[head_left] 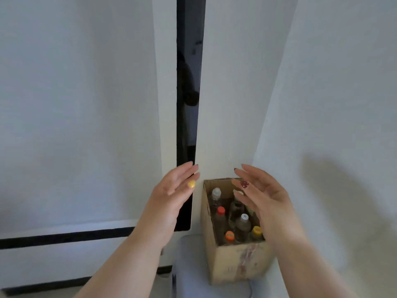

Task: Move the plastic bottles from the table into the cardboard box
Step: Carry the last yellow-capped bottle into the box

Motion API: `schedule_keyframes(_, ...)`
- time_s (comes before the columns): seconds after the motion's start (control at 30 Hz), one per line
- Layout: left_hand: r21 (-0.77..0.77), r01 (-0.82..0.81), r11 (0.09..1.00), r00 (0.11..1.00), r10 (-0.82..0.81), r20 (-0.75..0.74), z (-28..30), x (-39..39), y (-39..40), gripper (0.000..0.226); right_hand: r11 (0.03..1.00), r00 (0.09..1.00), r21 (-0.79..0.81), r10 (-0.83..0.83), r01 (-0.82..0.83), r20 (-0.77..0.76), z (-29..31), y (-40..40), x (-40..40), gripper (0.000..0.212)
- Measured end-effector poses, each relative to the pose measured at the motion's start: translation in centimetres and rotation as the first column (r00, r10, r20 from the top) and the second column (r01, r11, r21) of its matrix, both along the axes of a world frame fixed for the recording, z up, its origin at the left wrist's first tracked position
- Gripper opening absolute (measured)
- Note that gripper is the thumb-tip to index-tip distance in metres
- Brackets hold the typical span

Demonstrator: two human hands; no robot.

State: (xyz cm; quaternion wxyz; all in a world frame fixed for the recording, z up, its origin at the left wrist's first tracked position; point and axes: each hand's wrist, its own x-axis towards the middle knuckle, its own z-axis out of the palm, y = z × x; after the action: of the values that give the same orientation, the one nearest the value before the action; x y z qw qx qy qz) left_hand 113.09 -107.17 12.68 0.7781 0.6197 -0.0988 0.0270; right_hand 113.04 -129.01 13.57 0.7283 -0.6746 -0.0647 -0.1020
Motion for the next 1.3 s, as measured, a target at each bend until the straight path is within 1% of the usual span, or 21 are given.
schedule_keyframes(0.07, -0.167, 0.069, 0.983, 0.998, -0.067, 0.020, 1.4, -3.9, 2.1, 0.052, 0.985, 0.995, 0.139, 0.100, -0.102, 0.024, 1.4, 2.4, -4.4, 0.035)
schedule_keyframes(0.1, -0.228, 0.109, 0.968, 0.994, -0.105, 0.028, 1.9, -6.1, 3.3, 0.053, 0.973, 0.990, 0.185, 0.135, -0.141, 0.045, 1.9, 3.8, -6.8, 0.040)
schedule_keyframes(0.2, -0.354, 0.208, 0.912, 0.978, -0.203, 0.051, 3.4, -12.2, 7.0, 0.059, 0.938, 0.972, 0.260, 0.209, -0.231, 0.108, 3.4, 7.8, -13.6, 0.067)
schedule_keyframes(0.23, -0.380, 0.233, 0.895, 0.972, -0.228, 0.061, 3.9, -14.3, 8.3, 0.062, 0.931, 0.966, 0.265, 0.225, -0.251, 0.126, 3.9, 9.2, -15.8, 0.071)
schedule_keyframes(0.3, -0.419, 0.283, 0.863, 0.958, -0.272, 0.087, 5.1, -17.8, 10.3, 0.065, 0.916, 0.955, 0.277, 0.254, -0.288, 0.152, 5.0, 11.4, -19.6, 0.069)
schedule_keyframes(0.37, -0.432, 0.315, 0.845, 0.949, -0.289, 0.126, 6.6, -21.5, 12.4, 0.066, 0.912, 0.948, 0.269, 0.272, -0.309, 0.166, 6.5, 13.3, -23.3, 0.060)
schedule_keyframes(0.4, -0.423, 0.322, 0.847, 0.947, -0.288, 0.143, 7.3, -23.0, 13.1, 0.066, 0.915, 0.947, 0.257, 0.274, -0.309, 0.166, 7.3, 14.0, -25.0, 0.059)
schedule_keyframes(0.47, -0.348, 0.319, 0.882, 0.945, -0.266, 0.192, 8.7, -26.8, 14.5, 0.066, 0.936, 0.949, 0.196, 0.258, -0.292, 0.183, 8.9, 15.3, -28.8, 0.065)
schedule_keyframes(0.5, -0.279, 0.294, 0.914, 0.945, -0.234, 0.229, 9.3, -28.7, 15.0, 0.068, 0.952, 0.950, 0.147, 0.237, -0.268, 0.202, 9.5, 15.9, -30.6, 0.067)
schedule_keyframes(0.57, -0.066, 0.160, 0.985, 0.938, -0.131, 0.321, 10.5, -32.8, 15.8, 0.073, 0.977, 0.948, 0.037, 0.194, -0.210, 0.252, 10.5, 17.0, -34.6, 0.062)
schedule_keyframes(0.63, 0.112, 0.037, 0.993, 0.908, -0.080, 0.411, 11.1, -36.9, 16.3, 0.076, 0.981, 0.936, -0.036, 0.193, -0.191, 0.295, 10.9, 17.8, -38.4, 0.062)
schedule_keyframes(0.73, 0.236, -0.058, 0.970, 0.880, -0.061, 0.470, 11.0, -44.0, 17.2, 0.081, 0.974, 0.922, -0.081, 0.228, -0.214, 0.313, 10.5, 18.8, -44.9, 0.066)
schedule_keyframes(0.83, 0.277, -0.107, 0.955, 0.882, -0.037, 0.470, 10.4, -51.5, 17.9, 0.086, 0.964, 0.912, -0.085, 0.265, -0.251, 0.312, 9.9, 19.3, -51.6, 0.067)
schedule_keyframes(0.93, 0.292, -0.136, 0.947, 0.885, -0.017, 0.466, 10.3, -58.7, 18.7, 0.086, 0.964, 0.920, -0.080, 0.267, -0.255, 0.288, 9.9, 19.7, -58.0, 0.079)
schedule_keyframes(1.0, 0.285, -0.159, 0.945, 0.887, 0.009, 0.462, 10.6, -63.7, 19.6, 0.086, 0.961, 0.921, -0.060, 0.277, -0.271, 0.272, 10.1, 20.3, -62.3, 0.082)
schedule_keyframes(1.2, 0.249, -0.278, 0.928, 0.849, 0.116, 0.515, 12.3, -76.8, 25.9, 0.088, 0.928, 0.871, -0.038, 0.362, -0.371, 0.332, 12.1, 25.2, -73.6, 0.081)
schedule_keyframes(1.3, 0.228, -0.324, 0.918, 0.829, 0.160, 0.536, 12.5, -82.6, 30.0, 0.089, 0.908, 0.844, -0.022, 0.397, -0.418, 0.360, 12.4, 29.1, -78.3, 0.071)
